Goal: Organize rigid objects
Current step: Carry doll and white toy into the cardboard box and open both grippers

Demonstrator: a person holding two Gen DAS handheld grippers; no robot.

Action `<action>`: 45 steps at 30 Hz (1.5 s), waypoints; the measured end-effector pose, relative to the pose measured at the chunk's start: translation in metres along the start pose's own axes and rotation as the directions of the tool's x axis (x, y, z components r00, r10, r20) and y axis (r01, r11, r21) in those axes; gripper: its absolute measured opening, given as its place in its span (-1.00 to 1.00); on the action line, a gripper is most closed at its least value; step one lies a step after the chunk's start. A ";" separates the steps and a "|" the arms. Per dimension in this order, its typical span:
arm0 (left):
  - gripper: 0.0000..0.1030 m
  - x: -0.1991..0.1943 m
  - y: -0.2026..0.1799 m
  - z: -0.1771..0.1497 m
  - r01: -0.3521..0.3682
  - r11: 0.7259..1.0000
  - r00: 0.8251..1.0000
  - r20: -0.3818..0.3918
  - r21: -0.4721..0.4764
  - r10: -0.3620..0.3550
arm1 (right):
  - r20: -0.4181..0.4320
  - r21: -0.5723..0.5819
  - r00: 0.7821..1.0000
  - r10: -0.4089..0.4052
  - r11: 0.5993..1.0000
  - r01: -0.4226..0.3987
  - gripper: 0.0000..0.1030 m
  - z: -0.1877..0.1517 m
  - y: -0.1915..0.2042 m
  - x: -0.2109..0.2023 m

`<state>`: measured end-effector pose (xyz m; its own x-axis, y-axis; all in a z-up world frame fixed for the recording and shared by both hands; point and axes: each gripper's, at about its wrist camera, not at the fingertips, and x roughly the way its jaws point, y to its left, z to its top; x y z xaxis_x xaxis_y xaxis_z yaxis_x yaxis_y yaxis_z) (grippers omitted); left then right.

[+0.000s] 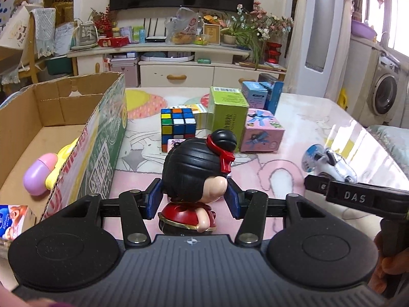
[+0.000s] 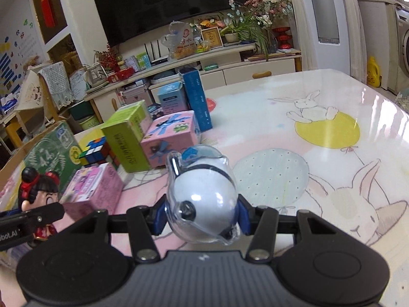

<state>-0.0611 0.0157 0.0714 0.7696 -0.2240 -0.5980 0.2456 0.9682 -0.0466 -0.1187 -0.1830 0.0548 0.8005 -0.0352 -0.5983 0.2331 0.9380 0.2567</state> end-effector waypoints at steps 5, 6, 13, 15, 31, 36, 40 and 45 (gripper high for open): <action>0.22 -0.013 0.000 -0.002 0.027 1.000 1.000 0.006 -0.008 -0.027 | 0.002 -0.033 1.000 0.017 0.999 -0.017 0.01 -0.003 0.011 -0.013; 0.22 -0.016 0.000 -0.002 0.031 0.999 1.000 0.008 -0.010 -0.030 | 0.001 -0.036 1.000 0.024 0.999 -0.024 0.01 -0.004 0.014 -0.016; 0.22 -0.037 0.013 0.000 0.036 0.999 0.999 0.036 -0.029 -0.035 | 0.009 -0.060 0.997 0.075 0.995 -0.075 0.01 -0.003 0.034 -0.034; 0.22 -0.044 0.017 0.002 0.032 0.999 0.998 0.050 -0.037 -0.030 | 0.013 -0.072 0.996 0.089 0.994 -0.088 0.01 -0.002 0.041 -0.039; 0.23 -0.085 0.097 0.011 -0.078 0.978 0.987 0.125 -0.192 0.103 | 0.038 -0.226 0.967 0.252 0.945 -0.238 0.01 0.013 0.143 -0.055; 0.23 -0.083 0.124 0.013 -0.115 0.961 0.982 0.116 -0.252 0.148 | 0.034 -0.267 0.952 0.305 0.921 -0.285 0.01 0.018 0.179 -0.050; 0.23 -0.076 0.139 0.016 -0.147 0.952 0.978 0.104 -0.268 0.180 | 0.024 -0.301 0.938 0.345 0.898 -0.322 0.01 0.018 0.207 -0.044; 0.23 -0.070 0.153 0.019 -0.185 0.938 0.974 0.075 -0.294 0.216 | -0.004 -0.332 0.925 0.380 0.872 -0.360 0.02 0.014 0.236 -0.033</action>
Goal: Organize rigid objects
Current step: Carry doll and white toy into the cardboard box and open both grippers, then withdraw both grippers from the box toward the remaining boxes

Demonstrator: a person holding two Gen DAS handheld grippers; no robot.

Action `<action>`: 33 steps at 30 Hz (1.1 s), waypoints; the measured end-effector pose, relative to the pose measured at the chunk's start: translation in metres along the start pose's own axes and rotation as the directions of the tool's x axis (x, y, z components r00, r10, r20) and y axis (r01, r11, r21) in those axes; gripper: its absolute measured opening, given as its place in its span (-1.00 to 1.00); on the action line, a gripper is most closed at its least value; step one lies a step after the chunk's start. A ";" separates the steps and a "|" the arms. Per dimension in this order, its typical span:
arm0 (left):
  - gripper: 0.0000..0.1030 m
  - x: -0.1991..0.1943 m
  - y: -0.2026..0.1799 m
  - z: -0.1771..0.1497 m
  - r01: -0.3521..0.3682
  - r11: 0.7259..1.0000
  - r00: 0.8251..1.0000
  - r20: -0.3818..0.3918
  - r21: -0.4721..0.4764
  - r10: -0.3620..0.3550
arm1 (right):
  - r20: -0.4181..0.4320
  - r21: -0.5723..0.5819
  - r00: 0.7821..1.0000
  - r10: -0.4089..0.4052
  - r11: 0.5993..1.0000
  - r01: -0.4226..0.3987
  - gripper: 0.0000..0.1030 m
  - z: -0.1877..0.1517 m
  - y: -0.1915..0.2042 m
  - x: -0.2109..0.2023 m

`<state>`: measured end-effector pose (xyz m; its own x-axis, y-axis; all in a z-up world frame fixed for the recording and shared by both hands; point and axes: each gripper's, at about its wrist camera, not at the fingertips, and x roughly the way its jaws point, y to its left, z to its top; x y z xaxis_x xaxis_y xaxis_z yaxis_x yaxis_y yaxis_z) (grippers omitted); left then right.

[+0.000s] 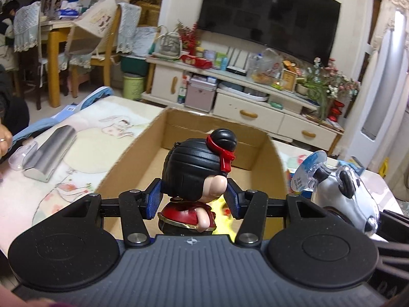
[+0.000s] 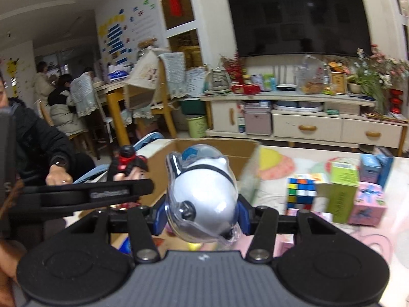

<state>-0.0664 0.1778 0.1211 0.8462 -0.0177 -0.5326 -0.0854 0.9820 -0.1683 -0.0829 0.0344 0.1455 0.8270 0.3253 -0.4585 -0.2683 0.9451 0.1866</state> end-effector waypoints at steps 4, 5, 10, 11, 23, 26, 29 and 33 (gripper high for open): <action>0.23 0.001 0.000 -0.004 -0.029 0.999 0.999 -0.023 -0.017 0.028 | -0.013 -0.012 1.000 0.026 1.000 -0.026 0.02 0.001 0.010 0.012; 0.23 0.003 0.000 -0.006 -0.034 0.999 0.999 -0.030 -0.019 0.033 | -0.017 -0.016 0.999 0.029 0.999 -0.029 0.02 0.001 0.012 0.015; 0.23 0.007 0.001 -0.007 -0.047 0.999 0.997 -0.061 -0.026 0.045 | -0.048 -0.007 0.998 0.040 0.999 -0.040 0.02 -0.002 0.016 0.027; 0.23 0.007 0.001 -0.007 -0.049 0.998 0.997 -0.066 -0.029 0.047 | -0.054 -0.008 0.998 0.040 0.999 -0.041 0.02 -0.002 0.015 0.029; 0.36 0.000 0.002 0.001 -0.073 0.997 0.996 -0.044 -0.019 0.072 | -0.119 -0.022 0.991 0.058 0.998 -0.061 0.03 -0.017 0.025 0.040; 0.63 -0.006 0.001 0.003 -0.084 0.996 0.996 -0.023 -0.012 0.083 | -0.122 -0.024 0.991 0.057 0.998 -0.060 0.08 -0.018 0.026 0.039; 0.84 -0.012 -0.001 0.003 -0.088 0.996 0.996 0.000 -0.007 0.088 | -0.108 -0.019 0.992 0.059 0.998 -0.061 0.18 -0.016 0.025 0.036; 0.98 -0.018 -0.007 0.004 -0.096 0.995 0.995 0.025 0.019 0.096 | -0.081 -0.027 0.996 0.045 0.999 -0.047 0.30 -0.013 0.024 0.028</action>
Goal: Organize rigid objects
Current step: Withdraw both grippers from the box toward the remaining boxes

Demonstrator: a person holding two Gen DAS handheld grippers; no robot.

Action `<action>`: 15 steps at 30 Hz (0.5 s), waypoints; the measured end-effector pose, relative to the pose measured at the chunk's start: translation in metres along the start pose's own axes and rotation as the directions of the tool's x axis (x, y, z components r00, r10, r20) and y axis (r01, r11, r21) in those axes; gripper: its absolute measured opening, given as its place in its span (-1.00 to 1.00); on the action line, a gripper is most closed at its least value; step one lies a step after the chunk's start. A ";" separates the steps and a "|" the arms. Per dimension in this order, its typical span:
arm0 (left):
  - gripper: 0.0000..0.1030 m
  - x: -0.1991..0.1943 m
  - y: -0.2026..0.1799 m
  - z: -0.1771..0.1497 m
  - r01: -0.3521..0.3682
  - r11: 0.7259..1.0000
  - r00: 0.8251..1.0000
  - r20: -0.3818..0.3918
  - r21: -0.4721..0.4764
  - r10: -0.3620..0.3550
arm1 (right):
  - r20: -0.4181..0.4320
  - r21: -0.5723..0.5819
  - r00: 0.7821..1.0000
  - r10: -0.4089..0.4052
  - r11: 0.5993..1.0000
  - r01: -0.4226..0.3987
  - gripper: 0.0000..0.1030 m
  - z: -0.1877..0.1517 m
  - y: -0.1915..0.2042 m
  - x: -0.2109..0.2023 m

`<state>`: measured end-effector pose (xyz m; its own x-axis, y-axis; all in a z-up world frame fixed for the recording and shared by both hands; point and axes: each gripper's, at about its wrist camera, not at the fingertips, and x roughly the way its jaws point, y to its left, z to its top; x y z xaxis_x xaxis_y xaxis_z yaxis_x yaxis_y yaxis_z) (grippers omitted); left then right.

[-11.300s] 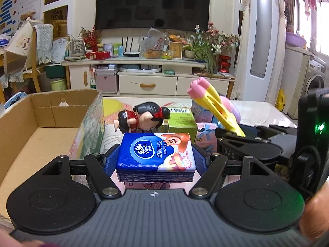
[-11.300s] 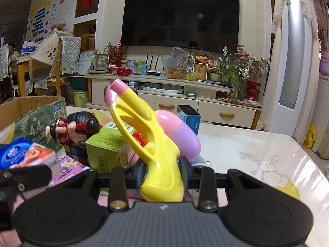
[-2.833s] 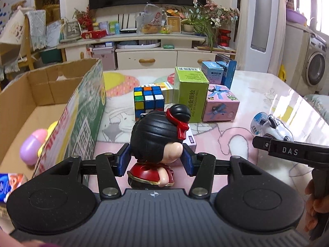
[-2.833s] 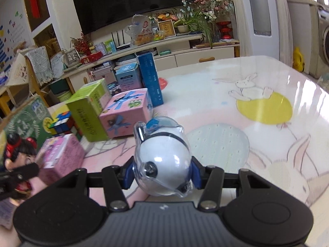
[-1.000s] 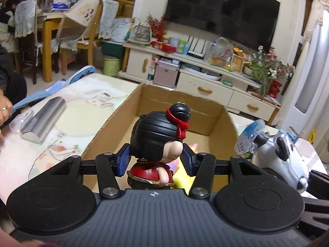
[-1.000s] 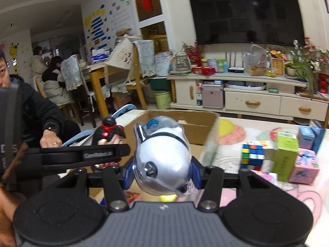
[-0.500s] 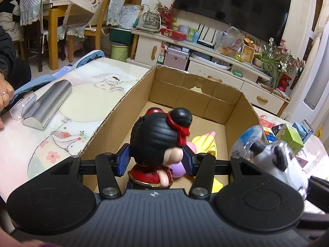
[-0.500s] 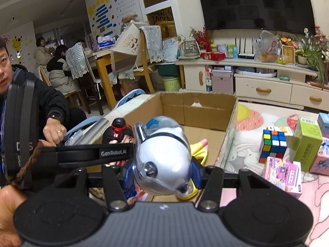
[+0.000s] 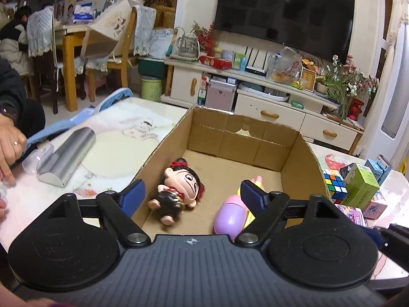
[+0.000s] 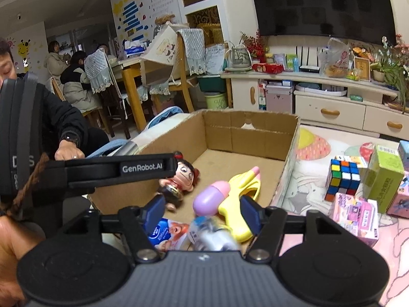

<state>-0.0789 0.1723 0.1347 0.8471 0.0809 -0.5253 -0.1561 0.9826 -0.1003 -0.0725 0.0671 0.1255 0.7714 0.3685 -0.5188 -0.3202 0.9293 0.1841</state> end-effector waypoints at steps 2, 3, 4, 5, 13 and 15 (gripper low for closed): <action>1.00 -0.002 -0.004 0.001 -0.006 1.000 1.000 0.013 0.013 0.006 | 0.014 -0.003 1.000 -0.015 1.000 0.016 0.35 0.000 -0.001 -0.004; 1.00 -0.003 -0.005 0.001 -0.011 1.000 1.000 0.019 0.019 0.011 | 0.021 -0.003 1.000 -0.023 1.000 0.023 0.37 0.001 -0.003 -0.005; 1.00 -0.005 -0.006 0.001 -0.014 1.000 1.000 0.025 0.026 0.014 | 0.031 -0.002 0.999 -0.032 0.999 0.032 0.41 0.000 -0.004 -0.008; 1.00 -0.005 -0.008 0.000 -0.016 0.999 0.999 0.029 0.034 0.015 | 0.040 -0.001 0.998 -0.042 0.999 0.042 0.45 0.000 -0.006 -0.009; 1.00 -0.011 -0.018 -0.005 -0.002 0.997 0.999 0.036 0.076 0.000 | 0.093 0.045 0.988 -0.120 0.992 0.116 0.53 -0.003 -0.026 -0.025; 1.00 -0.013 -0.021 -0.007 0.006 0.997 0.999 0.034 0.082 -0.009 | 0.098 0.051 0.985 -0.143 0.989 0.138 0.53 -0.006 -0.032 -0.028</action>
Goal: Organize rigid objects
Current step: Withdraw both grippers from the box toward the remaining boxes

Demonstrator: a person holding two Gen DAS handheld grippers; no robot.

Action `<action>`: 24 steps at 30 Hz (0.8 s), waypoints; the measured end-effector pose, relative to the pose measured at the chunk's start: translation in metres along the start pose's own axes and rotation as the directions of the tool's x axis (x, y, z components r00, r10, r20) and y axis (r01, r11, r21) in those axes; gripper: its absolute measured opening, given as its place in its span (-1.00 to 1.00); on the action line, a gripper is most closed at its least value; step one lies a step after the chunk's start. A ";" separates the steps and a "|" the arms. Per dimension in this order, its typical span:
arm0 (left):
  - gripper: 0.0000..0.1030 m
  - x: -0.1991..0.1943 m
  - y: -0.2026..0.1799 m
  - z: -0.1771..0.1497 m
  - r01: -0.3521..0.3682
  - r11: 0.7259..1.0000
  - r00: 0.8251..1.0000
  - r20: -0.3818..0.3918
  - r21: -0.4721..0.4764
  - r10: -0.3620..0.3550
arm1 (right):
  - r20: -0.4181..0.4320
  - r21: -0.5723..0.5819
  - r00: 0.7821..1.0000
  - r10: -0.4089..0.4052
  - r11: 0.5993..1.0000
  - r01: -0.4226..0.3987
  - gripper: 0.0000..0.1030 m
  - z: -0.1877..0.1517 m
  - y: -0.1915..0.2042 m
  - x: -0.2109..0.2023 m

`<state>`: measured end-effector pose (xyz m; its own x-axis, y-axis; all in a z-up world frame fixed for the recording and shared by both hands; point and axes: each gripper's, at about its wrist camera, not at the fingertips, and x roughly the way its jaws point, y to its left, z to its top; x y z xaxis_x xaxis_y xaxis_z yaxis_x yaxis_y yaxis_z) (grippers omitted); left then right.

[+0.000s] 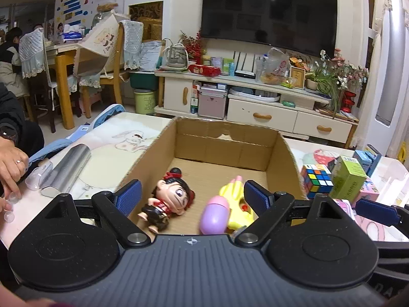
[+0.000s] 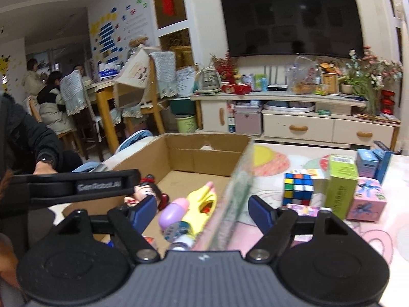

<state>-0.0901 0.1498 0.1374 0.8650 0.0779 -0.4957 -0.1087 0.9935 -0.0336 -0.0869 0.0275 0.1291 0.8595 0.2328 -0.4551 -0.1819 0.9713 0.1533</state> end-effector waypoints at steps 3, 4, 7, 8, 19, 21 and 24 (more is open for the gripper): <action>1.00 -0.003 -0.004 -0.003 0.015 1.000 1.000 -0.008 0.018 -0.015 | 0.001 0.009 1.000 -0.025 1.000 0.025 0.54 -0.004 -0.006 -0.003; 1.00 -0.003 -0.006 -0.005 0.019 1.000 1.000 -0.010 0.024 -0.019 | 0.004 0.013 0.999 -0.031 0.999 0.031 0.55 -0.005 -0.009 -0.005; 1.00 -0.006 -0.010 -0.007 0.034 0.999 0.999 -0.016 0.041 -0.034 | 0.015 0.021 0.998 -0.059 0.998 0.058 0.60 -0.009 -0.018 -0.011; 1.00 -0.007 -0.012 -0.008 0.039 0.998 0.999 -0.017 0.046 -0.038 | 0.020 0.022 0.997 -0.069 0.997 0.068 0.62 -0.010 -0.021 -0.012; 1.00 -0.018 -0.038 -0.019 0.071 0.992 0.997 -0.021 0.103 -0.069 | 0.047 0.059 0.986 -0.162 0.985 0.159 0.76 -0.020 -0.059 -0.028; 1.00 -0.021 -0.043 -0.020 0.079 0.991 0.997 -0.018 0.108 -0.078 | 0.052 0.066 0.982 -0.182 0.982 0.178 0.76 -0.022 -0.067 -0.031; 1.00 -0.024 -0.050 -0.024 0.094 0.989 0.996 -0.014 0.117 -0.093 | 0.053 0.079 0.977 -0.208 0.976 0.204 0.76 -0.027 -0.079 -0.036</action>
<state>-0.1173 0.0961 0.1304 0.8645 -0.0158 -0.5023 0.0309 0.9993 0.0219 -0.1165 -0.0560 0.1092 0.9025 0.0228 -0.4300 0.0350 0.9914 0.1260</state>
